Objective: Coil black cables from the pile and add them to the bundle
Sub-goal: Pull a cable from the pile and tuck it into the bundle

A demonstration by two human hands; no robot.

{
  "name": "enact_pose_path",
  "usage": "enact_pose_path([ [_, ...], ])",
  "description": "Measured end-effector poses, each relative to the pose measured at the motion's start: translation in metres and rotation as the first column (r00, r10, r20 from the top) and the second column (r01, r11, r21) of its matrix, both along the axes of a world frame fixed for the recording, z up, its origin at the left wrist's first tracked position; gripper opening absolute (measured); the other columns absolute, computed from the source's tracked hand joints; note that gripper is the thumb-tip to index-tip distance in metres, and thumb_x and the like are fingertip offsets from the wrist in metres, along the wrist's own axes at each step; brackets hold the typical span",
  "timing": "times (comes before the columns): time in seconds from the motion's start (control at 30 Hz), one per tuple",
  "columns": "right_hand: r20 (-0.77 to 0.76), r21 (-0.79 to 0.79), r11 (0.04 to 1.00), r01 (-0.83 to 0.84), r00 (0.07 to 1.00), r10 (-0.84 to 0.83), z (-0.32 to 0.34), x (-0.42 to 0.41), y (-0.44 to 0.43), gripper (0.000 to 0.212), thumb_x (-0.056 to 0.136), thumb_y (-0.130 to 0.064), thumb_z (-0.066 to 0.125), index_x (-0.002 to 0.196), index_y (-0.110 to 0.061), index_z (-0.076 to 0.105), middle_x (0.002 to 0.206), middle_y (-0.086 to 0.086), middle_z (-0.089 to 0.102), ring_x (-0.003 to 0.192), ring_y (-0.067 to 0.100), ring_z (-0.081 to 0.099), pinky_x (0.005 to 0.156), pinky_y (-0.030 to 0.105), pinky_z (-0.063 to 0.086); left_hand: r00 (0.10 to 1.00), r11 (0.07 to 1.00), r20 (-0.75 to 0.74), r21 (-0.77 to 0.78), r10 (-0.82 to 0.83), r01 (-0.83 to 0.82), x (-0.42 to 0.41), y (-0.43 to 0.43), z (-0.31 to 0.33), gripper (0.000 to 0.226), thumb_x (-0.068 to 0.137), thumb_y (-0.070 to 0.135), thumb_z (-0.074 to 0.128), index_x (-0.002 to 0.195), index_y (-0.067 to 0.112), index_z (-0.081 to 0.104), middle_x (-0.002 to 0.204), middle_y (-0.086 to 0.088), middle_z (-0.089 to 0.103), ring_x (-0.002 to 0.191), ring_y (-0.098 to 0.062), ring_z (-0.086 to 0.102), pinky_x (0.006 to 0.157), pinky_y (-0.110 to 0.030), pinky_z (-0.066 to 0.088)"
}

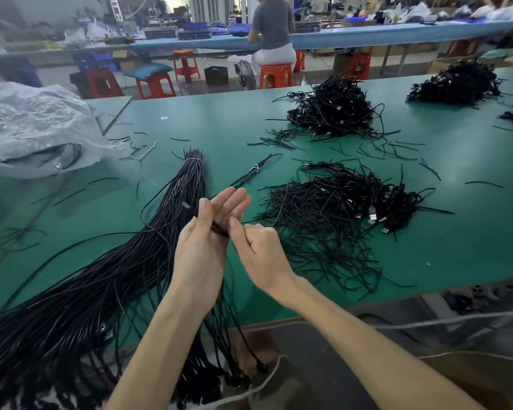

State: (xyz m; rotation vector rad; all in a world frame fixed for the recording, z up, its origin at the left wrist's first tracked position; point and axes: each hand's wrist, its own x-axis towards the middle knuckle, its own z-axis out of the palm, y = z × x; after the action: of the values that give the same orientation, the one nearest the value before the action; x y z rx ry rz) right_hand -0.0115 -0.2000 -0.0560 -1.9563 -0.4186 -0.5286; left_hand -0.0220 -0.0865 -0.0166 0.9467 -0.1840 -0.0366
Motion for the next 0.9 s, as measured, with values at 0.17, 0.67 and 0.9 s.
enact_pose_path([
  [0.17, 0.082, -0.167, 0.986, 0.001, 0.997, 0.013, 0.003, -0.001, -0.005, 0.057, 0.109, -0.047, 0.031, 0.055, -0.03, 0.034, 0.05, -0.011, 0.034, 0.056, 0.011, 0.035, 0.069, 0.026, 0.032, 0.998, 0.992, -0.041, -0.117, 0.05, -0.054, -0.006, 0.005, 0.006, 0.04, 0.108, 0.035, 0.047, 0.097, 0.015, 0.08, 0.085, 0.001, 0.066, 0.075, -0.015, 0.064, 0.082, -0.028, 0.057],
  [0.67, 0.164, -0.178, 0.976, 0.123, 0.982, -0.094, 0.028, 0.026, -0.02, 0.058, 0.104, -0.024, 0.048, 0.054, -0.028, 0.02, 0.048, -0.002, 0.027, 0.048, 0.019, 0.025, 0.068, 0.038, 0.04, 0.933, 0.525, 0.115, 0.847, -0.34, 0.087, -0.025, 0.021, 0.005, 0.047, 0.103, 0.05, 0.046, 0.073, 0.025, 0.07, 0.055, 0.002, 0.058, 0.046, -0.014, 0.045, 0.05, -0.019, 0.036],
  [0.9, 0.175, -0.184, 0.978, 0.099, 0.982, -0.066, 0.057, 0.018, -0.014, 0.061, 0.105, -0.025, 0.049, 0.052, -0.03, 0.018, 0.046, -0.009, 0.023, 0.046, 0.01, 0.026, 0.063, 0.04, 0.038, 0.973, 0.404, 0.206, 0.903, -0.107, -0.147, -0.014, 0.023, -0.01, 0.027, 0.105, 0.031, 0.047, 0.109, 0.026, 0.074, 0.076, 0.029, 0.07, 0.067, 0.015, 0.059, 0.065, -0.005, 0.041],
])
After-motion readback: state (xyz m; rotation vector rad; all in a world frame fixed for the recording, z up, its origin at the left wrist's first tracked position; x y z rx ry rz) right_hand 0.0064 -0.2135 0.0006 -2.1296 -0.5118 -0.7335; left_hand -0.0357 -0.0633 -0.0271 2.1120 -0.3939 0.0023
